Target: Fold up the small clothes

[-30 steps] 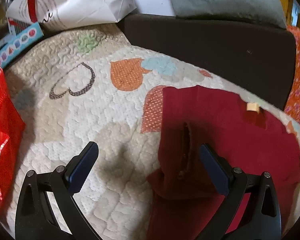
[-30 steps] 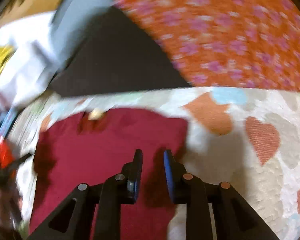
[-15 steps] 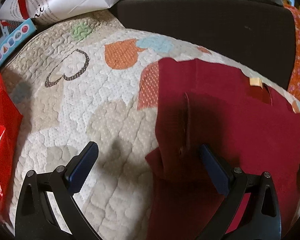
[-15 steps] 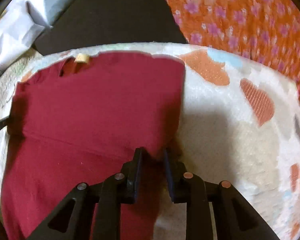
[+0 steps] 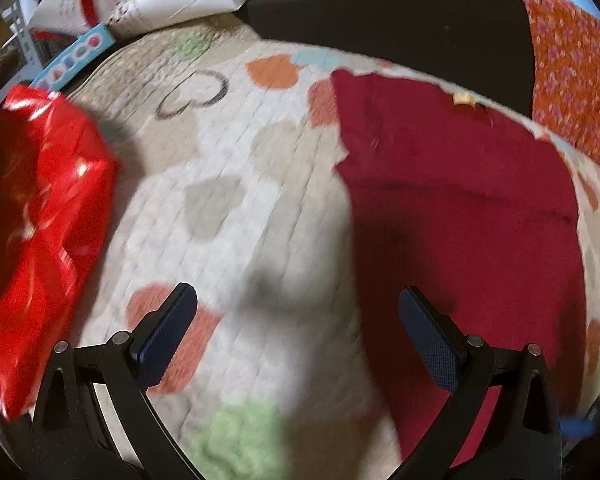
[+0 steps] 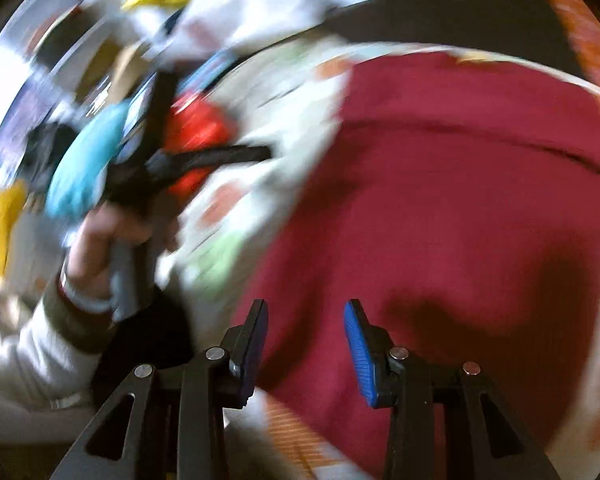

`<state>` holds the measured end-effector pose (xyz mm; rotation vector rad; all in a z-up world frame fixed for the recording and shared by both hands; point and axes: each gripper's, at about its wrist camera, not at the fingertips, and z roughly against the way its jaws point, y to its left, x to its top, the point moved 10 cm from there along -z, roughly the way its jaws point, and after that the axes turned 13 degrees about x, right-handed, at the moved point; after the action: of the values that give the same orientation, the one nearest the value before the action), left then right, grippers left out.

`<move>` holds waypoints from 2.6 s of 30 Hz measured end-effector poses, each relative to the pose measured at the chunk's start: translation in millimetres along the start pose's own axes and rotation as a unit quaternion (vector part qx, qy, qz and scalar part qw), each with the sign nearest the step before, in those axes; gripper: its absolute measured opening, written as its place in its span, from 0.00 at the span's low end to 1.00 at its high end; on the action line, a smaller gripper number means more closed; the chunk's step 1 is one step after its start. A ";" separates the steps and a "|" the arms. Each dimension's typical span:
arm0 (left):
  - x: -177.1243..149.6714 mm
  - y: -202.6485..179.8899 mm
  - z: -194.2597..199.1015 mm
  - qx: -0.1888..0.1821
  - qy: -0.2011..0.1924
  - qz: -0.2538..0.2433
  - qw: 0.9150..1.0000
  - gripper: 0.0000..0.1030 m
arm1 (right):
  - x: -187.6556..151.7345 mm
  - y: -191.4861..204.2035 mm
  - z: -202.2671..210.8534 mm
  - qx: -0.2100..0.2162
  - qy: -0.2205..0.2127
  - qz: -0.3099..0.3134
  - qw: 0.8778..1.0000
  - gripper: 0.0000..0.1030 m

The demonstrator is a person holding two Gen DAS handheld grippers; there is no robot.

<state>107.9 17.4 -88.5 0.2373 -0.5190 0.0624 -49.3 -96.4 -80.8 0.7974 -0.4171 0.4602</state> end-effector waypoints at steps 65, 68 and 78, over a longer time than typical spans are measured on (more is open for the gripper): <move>-52.2 -11.3 27.9 -0.085 0.004 -0.041 0.996 0.99 | -60.2 -59.7 85.0 -0.157 -0.097 -0.093 0.978 0.43; -78.7 -25.7 26.4 -0.089 0.021 -0.070 0.993 0.99 | -99.2 -108.2 130.4 -0.234 -0.085 -0.162 0.955 0.46; -130.2 -30.2 7.0 -0.067 0.079 -0.071 0.992 0.99 | -129.2 -131.7 128.4 -0.155 -0.113 -0.221 0.956 0.08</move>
<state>-4.8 -13.5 -153.7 0.1361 -0.3451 -0.0903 -107.9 -304.2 -143.5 0.6140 -0.4925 -0.1156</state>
